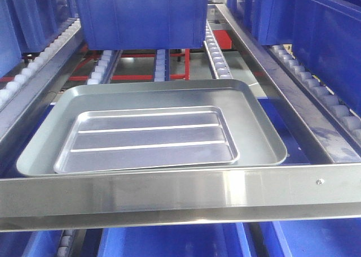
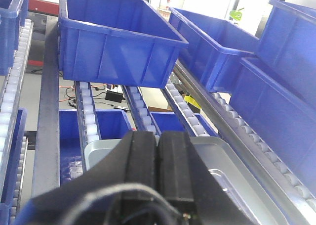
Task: Grab silver tray and stack on right shelf
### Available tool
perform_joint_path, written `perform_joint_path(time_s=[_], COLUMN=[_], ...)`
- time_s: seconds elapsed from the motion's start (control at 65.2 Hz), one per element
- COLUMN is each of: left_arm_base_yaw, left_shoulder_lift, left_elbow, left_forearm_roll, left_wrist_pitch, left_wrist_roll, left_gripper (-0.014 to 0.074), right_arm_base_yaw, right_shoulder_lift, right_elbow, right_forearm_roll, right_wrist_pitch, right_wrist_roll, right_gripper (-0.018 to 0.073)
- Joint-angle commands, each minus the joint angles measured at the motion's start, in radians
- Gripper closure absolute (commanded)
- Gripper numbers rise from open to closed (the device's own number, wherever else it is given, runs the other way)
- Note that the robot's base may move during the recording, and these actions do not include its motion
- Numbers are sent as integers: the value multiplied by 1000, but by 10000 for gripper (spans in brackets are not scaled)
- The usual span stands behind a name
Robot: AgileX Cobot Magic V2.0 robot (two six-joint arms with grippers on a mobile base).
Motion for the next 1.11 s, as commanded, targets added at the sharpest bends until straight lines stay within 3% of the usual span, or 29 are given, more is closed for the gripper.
perform_joint_path(time_s=[0.0, 0.184, 0.276, 1.09], left_arm_base_yaw=[0, 0, 0, 0], left_shoulder_lift=[9, 9, 9, 9], left_elbow=[-28, -28, -28, -28], left_forearm_roll=[3, 3, 3, 3], left_wrist_pitch=[-84, -84, -84, -83], left_wrist_roll=[2, 2, 2, 2], left_gripper=[694, 694, 694, 694], right_arm_base_yaw=[-61, -120, -138, -142], right_shoulder_lift=[-61, -249, -341, -336], right_elbow=[27, 124, 178, 173], right_forearm_roll=[17, -12, -45, -47], right_wrist_pitch=[-101, -80, -72, -40], right_wrist_roll=[-29, 73, 76, 76], right_gripper=[510, 510, 510, 510])
